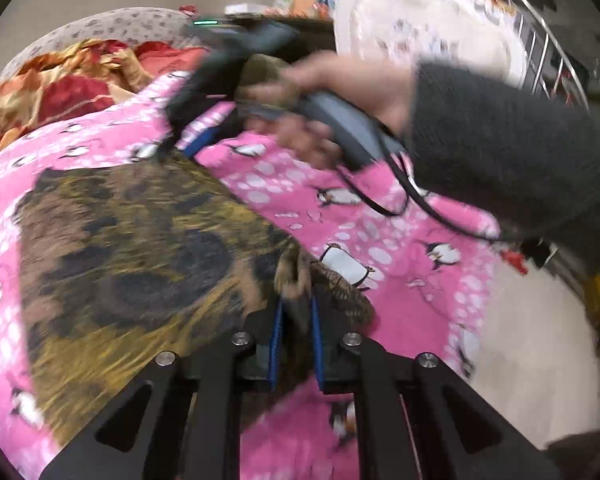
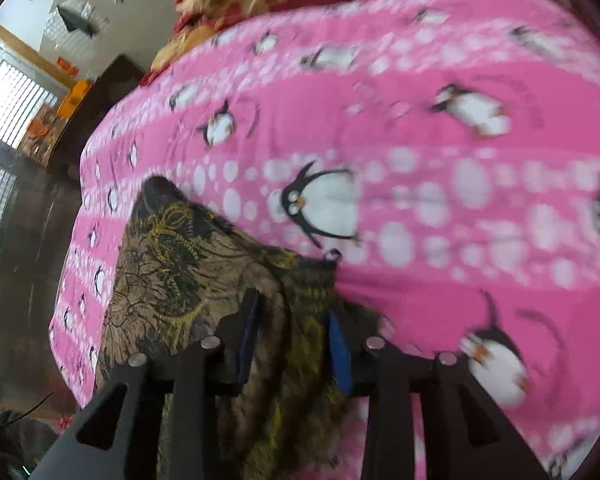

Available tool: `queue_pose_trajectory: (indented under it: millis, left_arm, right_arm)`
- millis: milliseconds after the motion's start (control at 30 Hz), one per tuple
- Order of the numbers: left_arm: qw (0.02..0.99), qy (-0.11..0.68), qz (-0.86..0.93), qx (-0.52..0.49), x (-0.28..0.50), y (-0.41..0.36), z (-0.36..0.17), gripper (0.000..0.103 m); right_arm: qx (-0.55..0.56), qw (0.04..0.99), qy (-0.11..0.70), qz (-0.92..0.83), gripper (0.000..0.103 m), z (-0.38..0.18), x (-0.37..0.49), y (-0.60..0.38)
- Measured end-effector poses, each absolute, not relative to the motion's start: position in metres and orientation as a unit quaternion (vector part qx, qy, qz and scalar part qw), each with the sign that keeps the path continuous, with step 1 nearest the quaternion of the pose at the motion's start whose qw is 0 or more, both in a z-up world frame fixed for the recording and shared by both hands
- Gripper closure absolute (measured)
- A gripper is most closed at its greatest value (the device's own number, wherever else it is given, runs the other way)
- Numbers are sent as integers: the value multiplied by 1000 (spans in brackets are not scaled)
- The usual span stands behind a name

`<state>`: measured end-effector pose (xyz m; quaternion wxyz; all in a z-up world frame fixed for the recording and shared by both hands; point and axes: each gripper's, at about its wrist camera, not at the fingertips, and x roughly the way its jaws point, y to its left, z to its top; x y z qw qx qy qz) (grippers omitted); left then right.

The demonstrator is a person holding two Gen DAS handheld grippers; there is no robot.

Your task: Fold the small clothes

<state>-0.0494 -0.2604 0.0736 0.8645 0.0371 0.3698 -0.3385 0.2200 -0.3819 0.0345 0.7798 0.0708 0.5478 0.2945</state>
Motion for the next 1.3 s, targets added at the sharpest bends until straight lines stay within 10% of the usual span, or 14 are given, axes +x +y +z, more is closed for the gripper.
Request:
queue_pose_trajectory:
  millis: [133, 300, 367, 500, 600, 1033, 1300]
  left_arm:
    - [897, 346, -274, 4, -60, -199, 98, 101]
    - [896, 386, -212, -49, -45, -148, 80, 100]
    - [892, 396, -207, -59, -45, -146, 71, 103]
    - [890, 408, -197, -45, -50, -151, 52, 103]
    - [897, 395, -199, -11, -57, -160, 42, 103]
    - [924, 335, -181, -37, -8, -135, 103, 103]
    - [888, 437, -141, -41, 55, -144, 35, 103]
  right_arm:
    - [43, 829, 459, 317, 68, 84, 157, -399]
    - [-64, 864, 328, 377, 8, 118, 44, -378]
    - [-90, 861, 325, 380, 10, 116, 21, -368]
    - [-91, 835, 363, 404, 66, 90, 0, -353]
    - [-135, 819, 402, 385, 78, 47, -3, -348]
    - [-93, 858, 374, 339, 76, 80, -6, -350]
    - [-100, 843, 472, 236, 73, 32, 77, -347]
